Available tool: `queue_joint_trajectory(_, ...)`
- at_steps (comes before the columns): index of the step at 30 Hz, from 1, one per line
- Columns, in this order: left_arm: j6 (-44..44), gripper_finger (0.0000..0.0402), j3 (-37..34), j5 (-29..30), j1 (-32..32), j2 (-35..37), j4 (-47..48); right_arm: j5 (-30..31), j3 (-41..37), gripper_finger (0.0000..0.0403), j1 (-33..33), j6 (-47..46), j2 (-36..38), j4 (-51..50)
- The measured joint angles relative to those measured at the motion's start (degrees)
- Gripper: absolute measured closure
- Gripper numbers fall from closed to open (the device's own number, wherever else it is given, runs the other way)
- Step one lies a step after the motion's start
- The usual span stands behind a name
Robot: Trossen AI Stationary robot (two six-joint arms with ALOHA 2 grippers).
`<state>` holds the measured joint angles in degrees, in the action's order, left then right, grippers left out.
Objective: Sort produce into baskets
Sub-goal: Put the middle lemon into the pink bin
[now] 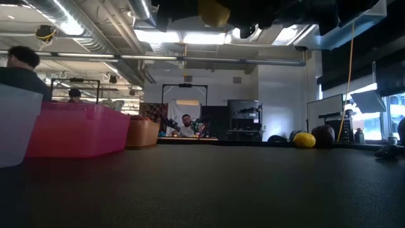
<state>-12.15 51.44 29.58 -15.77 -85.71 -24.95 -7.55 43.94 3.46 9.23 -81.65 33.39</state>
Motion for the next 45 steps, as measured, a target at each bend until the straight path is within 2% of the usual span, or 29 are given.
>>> queue_joint_trajectory(4,0.94,0.0235,0.01,-0.19,0.02,0.11,0.07,-0.15,0.0,0.0192,0.02,0.01,0.98,-1.93)
queue_joint_trajectory(8,1.1,0.0234,0.1,-1.18,-0.27,1.75,2.18,0.41,0.18,0.0159,0.04,-0.36,5.71,-9.63)
queue_joint_trajectory(15,-5.02,0.0233,-0.02,-0.2,-2.76,10.74,19.98,3.43,0.04,0.0148,-0.09,-7.95,13.62,-32.05)
queue_joint_trajectory(21,-20.01,0.0232,0.02,-0.3,-5.7,19.39,42.47,5.58,-0.02,0.0148,-0.11,-13.74,14.4,-45.09)
queue_joint_trajectory(26,-36.78,0.0232,0.02,-0.54,-8.67,23.93,61.69,8.65,-0.4,0.0148,-0.13,-15.48,13.63,-47.41)
queue_joint_trajectory(32,-56.22,0.0232,-0.49,-1.12,-11.97,23.93,81.72,9.58,-0.55,0.0148,-0.13,-15.45,12.14,-46.58)
queue_joint_trajectory(37,-65.08,0.0231,-4.39,-0.96,-12.31,23.8,83.41,9.56,-0.58,0.0148,-0.13,-15.42,10.92,-46.97)
queue_joint_trajectory(45,-65.56,0.0231,-13.73,-0.15,-8.39,23.76,70.38,9.58,-0.59,0.0148,-0.13,-15.39,9.9,-46.38)
